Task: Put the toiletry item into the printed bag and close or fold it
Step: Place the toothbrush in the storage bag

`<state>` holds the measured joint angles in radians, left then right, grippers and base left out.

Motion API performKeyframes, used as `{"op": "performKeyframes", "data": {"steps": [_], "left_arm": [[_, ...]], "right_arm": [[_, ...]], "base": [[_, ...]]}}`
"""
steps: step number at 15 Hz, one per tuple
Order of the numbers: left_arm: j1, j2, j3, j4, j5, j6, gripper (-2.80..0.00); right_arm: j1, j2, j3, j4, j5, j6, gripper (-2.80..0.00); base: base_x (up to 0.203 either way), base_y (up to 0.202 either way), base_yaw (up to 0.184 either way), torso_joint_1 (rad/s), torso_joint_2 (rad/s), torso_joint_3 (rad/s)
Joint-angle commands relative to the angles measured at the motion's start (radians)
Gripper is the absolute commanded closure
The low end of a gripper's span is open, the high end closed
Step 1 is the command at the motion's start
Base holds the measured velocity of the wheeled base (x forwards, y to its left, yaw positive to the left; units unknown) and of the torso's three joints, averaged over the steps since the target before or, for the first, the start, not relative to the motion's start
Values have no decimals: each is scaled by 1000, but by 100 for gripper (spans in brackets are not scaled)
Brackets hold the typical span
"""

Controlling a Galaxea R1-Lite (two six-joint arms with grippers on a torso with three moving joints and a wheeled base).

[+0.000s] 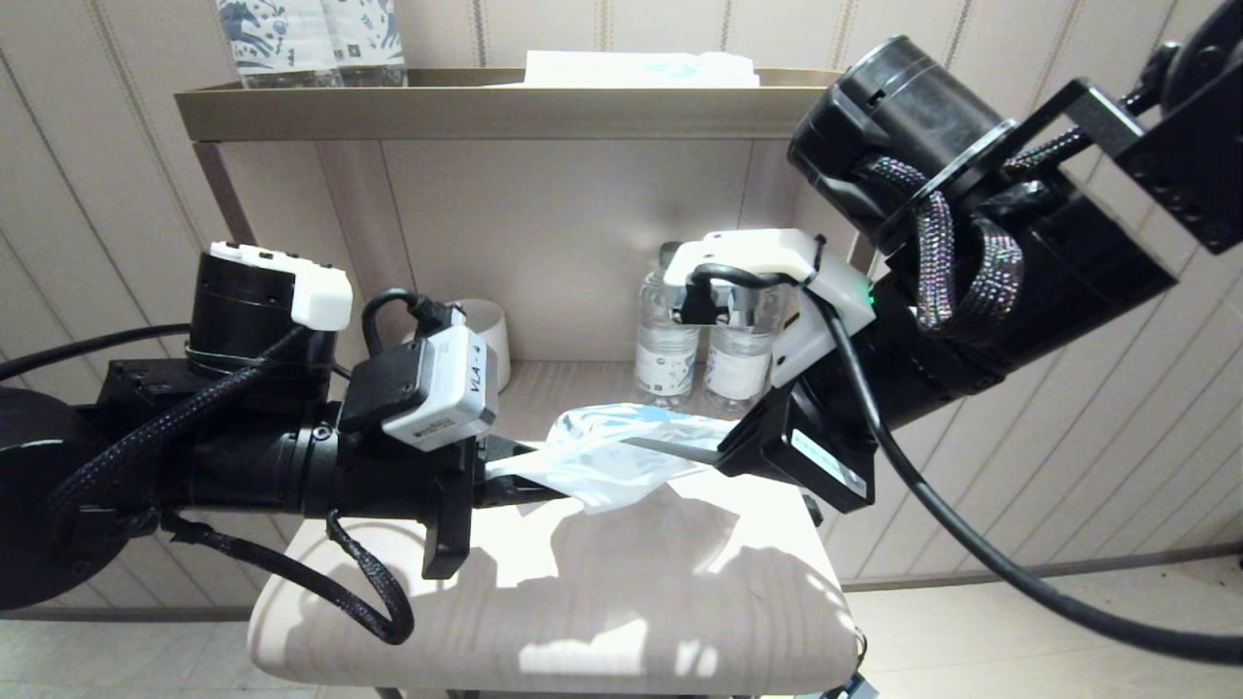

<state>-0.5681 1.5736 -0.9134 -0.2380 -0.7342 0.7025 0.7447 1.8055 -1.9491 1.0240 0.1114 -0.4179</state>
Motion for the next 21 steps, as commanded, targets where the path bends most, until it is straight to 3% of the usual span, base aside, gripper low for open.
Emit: {"op": "performKeyframes", "data": {"steps": [1,6,10,15,21], "left_arm": [[-1,11,-19,9,-46,-62,0],[-1,68,-49,166,-188,-83,0],[-1,117,-76,175,-226,-84,0],[23,118,-110,164,-235,-119,0],[75,154,-147,144,-223,-115,0]], "right_arm": [[-1,-3,-1,3,2,-4,0],[-5,0,-1,0,58,-6,0],[-24,-7,6,1,134,-5,0],[-63,-26,33,1,191,-6,0],[-80,-73,54,7,185,4,0]], "base": [[0,0,0,0,0,0],[0,0,0,0,0,0],[0,0,0,0,0,0],[0,0,0,0,0,0],[0,0,0,0,0,0]]}}
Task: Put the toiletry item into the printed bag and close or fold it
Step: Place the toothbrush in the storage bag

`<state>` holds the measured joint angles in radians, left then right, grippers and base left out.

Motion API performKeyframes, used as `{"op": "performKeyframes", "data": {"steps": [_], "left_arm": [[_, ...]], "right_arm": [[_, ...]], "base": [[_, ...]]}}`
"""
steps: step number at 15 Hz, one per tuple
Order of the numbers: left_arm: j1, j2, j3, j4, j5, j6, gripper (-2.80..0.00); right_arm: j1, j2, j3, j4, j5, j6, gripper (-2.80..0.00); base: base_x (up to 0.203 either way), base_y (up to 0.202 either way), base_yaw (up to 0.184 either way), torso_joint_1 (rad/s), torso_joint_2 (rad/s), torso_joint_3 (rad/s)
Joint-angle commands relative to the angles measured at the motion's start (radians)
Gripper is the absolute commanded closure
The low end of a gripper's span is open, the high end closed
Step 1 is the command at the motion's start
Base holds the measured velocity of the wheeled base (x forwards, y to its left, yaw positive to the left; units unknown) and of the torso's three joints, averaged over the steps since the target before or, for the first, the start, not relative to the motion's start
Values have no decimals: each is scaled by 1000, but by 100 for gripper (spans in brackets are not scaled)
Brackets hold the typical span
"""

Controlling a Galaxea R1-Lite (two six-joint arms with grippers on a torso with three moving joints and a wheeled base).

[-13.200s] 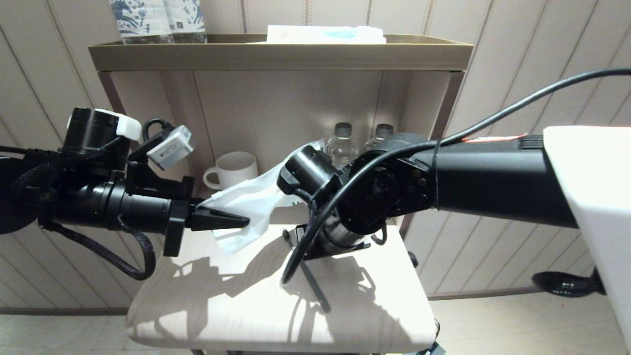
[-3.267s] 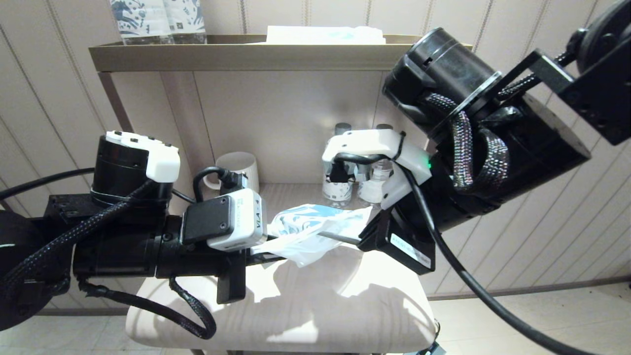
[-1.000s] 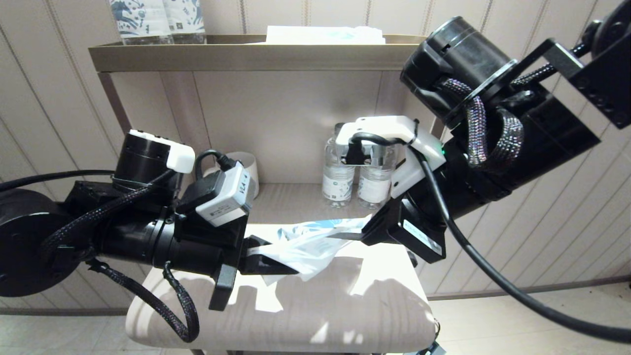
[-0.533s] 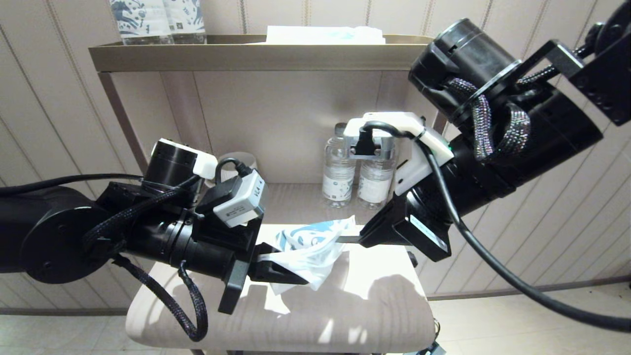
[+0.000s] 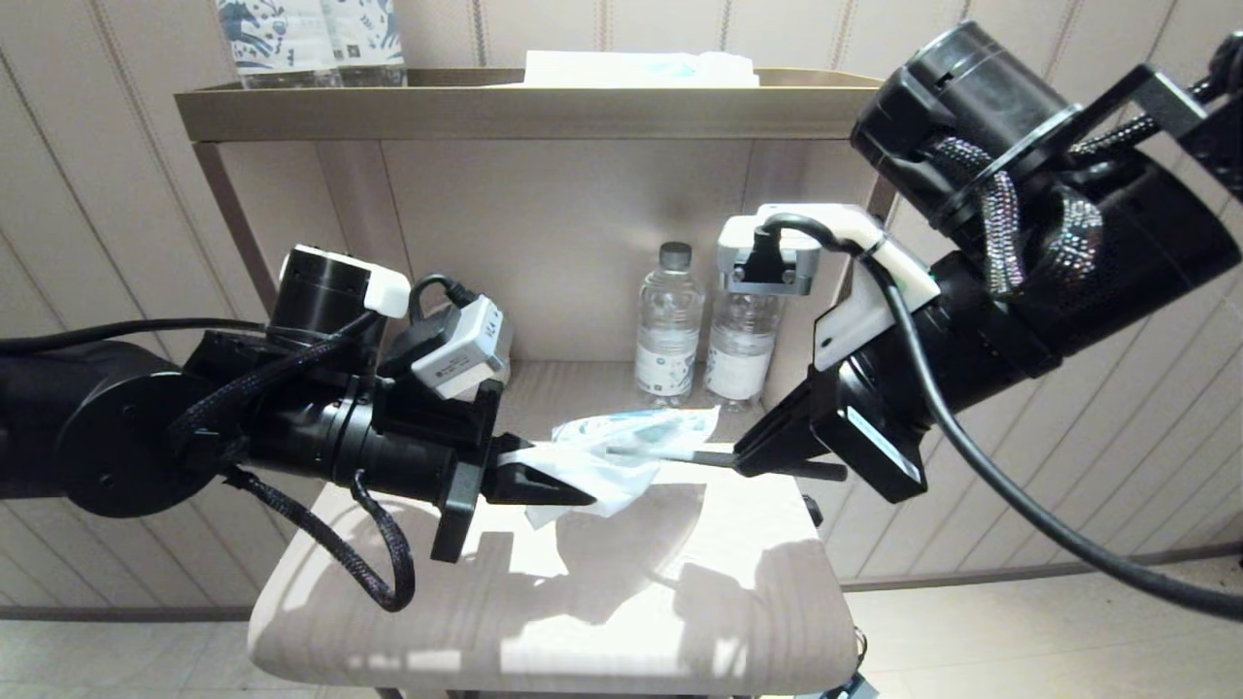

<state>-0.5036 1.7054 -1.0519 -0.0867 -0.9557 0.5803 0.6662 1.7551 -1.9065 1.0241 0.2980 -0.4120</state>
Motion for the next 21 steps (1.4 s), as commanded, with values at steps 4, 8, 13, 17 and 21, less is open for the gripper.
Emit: {"op": "performKeyframes", "data": {"steps": [4,8,13,17,21], "left_arm": [[48,113,-25,-107,22,13,0],[69,192,-25,-231,28,5,0],[70,195,-23,-223,22,6,0],[70,193,-24,-223,22,6,0],[70,194,-23,-223,22,7,0]], "right_arm": [[-3,-50,20,12,-21,4,0],[-2,-49,26,11,-22,4,0],[-5,-13,20,10,-29,2,0],[-48,-11,18,10,-51,1,0],[-66,-23,-11,11,-69,-2,0]], "base": [[0,0,0,0,0,0],[0,0,0,0,0,0],[0,0,0,0,0,0],[0,0,0,0,0,0],[0,0,0,0,0,0]]}}
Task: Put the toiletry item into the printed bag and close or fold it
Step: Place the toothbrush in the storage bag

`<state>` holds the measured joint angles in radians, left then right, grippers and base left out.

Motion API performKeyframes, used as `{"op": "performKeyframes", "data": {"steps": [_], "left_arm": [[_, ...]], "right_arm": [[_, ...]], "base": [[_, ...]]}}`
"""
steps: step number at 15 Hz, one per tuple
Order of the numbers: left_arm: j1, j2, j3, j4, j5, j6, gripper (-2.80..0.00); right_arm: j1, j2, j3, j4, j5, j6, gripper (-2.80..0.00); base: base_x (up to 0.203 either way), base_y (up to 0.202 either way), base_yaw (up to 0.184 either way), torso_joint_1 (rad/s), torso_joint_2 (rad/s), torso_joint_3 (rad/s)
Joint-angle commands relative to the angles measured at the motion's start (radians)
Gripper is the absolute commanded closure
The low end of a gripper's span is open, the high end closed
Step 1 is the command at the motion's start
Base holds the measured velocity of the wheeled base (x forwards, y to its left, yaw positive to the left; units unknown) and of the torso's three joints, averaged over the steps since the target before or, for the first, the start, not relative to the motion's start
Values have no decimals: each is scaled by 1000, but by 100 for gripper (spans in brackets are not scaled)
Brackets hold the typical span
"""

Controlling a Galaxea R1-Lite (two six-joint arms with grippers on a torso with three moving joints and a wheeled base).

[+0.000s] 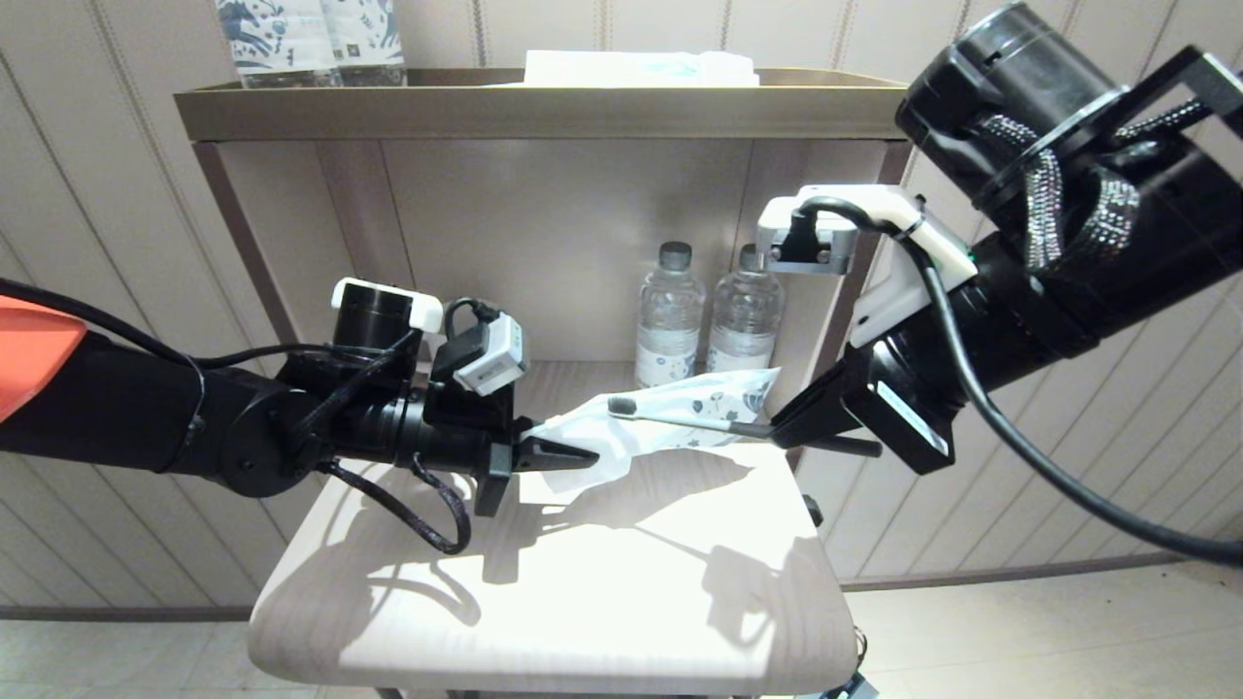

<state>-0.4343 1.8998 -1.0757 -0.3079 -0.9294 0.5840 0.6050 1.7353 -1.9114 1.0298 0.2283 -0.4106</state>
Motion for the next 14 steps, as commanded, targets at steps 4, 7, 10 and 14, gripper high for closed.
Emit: {"op": "performKeyframes", "data": {"steps": [4,7,10,14], "left_arm": [[0,4,-1,-5,-5,3,0],[0,5,-1,-7,-5,5,0],[0,-4,3,-7,-5,7,0],[0,-8,10,-8,-5,11,0]], "right_arm": [[2,-26,-6,6,0,-4,0],[7,-56,3,11,0,-4,0],[9,-62,10,51,-1,-3,0],[-4,-28,15,56,-3,-4,0]], "base": [[0,0,0,0,0,0],[0,0,0,0,0,0],[0,0,0,0,0,0],[0,0,0,0,0,0]]}}
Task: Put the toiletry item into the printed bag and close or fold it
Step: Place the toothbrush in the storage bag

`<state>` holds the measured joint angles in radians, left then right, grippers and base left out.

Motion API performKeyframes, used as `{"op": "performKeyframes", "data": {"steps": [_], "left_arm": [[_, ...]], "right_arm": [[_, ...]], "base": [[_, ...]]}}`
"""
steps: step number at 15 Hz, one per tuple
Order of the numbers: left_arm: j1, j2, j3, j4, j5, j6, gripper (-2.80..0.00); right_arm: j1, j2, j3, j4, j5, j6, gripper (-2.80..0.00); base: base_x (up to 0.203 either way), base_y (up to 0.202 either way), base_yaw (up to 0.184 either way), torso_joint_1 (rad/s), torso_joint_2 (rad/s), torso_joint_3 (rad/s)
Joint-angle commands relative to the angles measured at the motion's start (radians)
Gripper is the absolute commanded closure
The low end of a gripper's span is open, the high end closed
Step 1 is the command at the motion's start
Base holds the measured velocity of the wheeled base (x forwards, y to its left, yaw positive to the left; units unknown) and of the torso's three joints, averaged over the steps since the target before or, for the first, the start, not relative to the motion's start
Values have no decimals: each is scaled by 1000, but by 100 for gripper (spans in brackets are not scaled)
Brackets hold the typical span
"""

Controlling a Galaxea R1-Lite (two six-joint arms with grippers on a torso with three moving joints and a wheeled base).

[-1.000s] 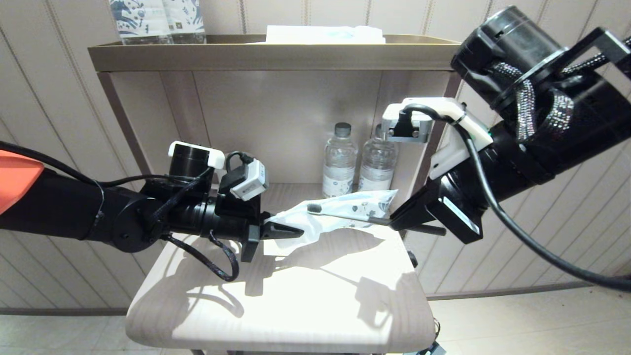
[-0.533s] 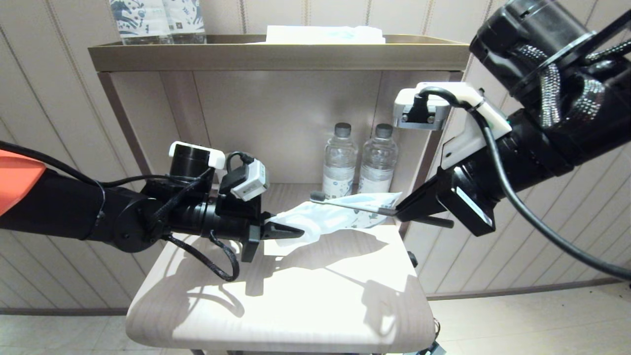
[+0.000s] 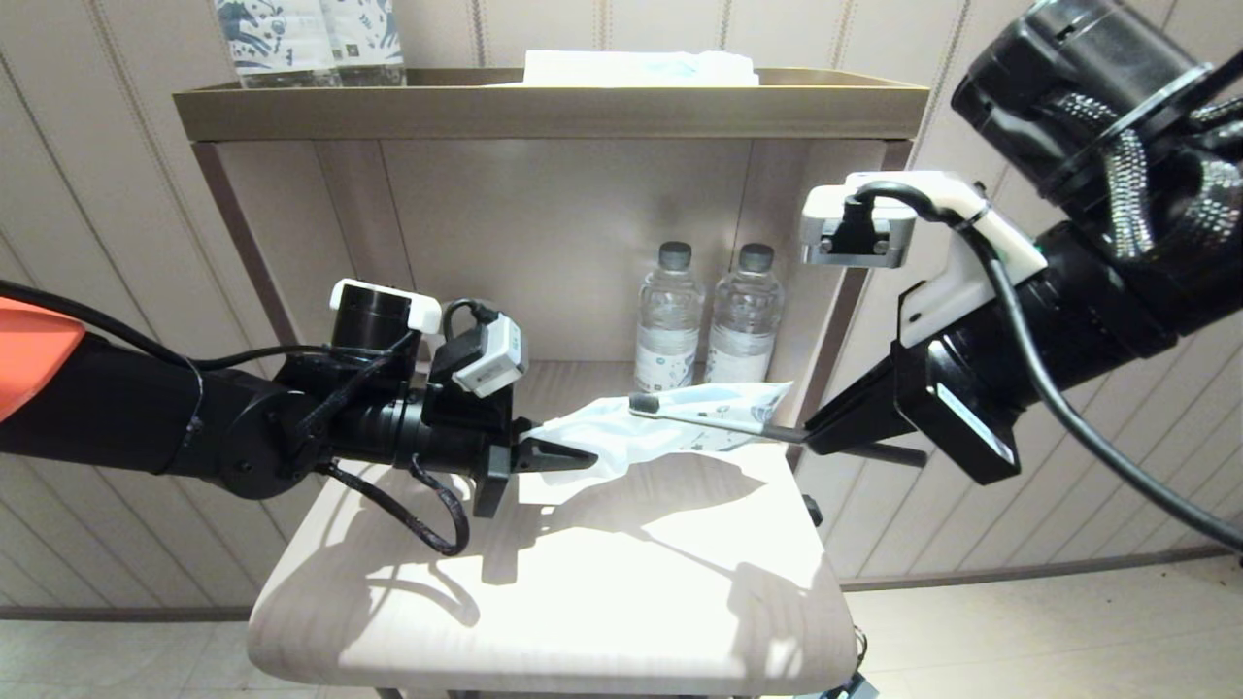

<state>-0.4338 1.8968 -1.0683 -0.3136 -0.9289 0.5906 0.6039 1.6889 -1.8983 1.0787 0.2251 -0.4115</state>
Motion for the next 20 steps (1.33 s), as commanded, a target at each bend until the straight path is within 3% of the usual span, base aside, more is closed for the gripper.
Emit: {"op": "performKeyframes", "data": {"steps": [1,12,20], "left_arm": [[0,-8,4,-2,-5,6,0],[-1,-39,33,-4,-8,43,0],[-2,-53,47,-2,-22,48,0]], "right_arm": [[-2,24,-4,7,-11,-4,0],[11,77,-50,73,-64,-15,0],[45,119,-53,6,-64,-18,0]], "base": [[0,0,0,0,0,0],[0,0,0,0,0,0],[0,0,0,0,0,0]]}}
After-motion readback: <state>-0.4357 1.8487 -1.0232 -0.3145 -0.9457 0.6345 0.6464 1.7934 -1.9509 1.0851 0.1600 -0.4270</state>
